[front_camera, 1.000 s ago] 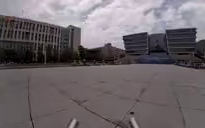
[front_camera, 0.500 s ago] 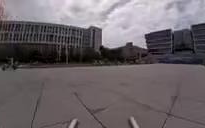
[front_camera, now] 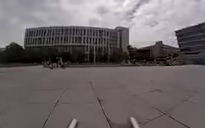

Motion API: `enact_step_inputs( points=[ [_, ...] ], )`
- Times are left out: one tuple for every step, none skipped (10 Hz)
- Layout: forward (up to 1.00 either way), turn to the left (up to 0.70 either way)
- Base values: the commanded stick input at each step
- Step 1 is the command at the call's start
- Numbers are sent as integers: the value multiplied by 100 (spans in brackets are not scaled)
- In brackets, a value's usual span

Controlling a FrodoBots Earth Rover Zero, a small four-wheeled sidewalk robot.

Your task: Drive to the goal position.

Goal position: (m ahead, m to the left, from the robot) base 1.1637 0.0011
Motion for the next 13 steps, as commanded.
enact_step_inputs(
  points=[
    [70,40],
    [70,40],
    [70,38],
    [70,32],
    [70,25],
    [70,19],
    [70,13],
    [70,7],
    [70,5],
    [70,5],
    [70,5],
    [70,5],
    [70,5]
  ],
)
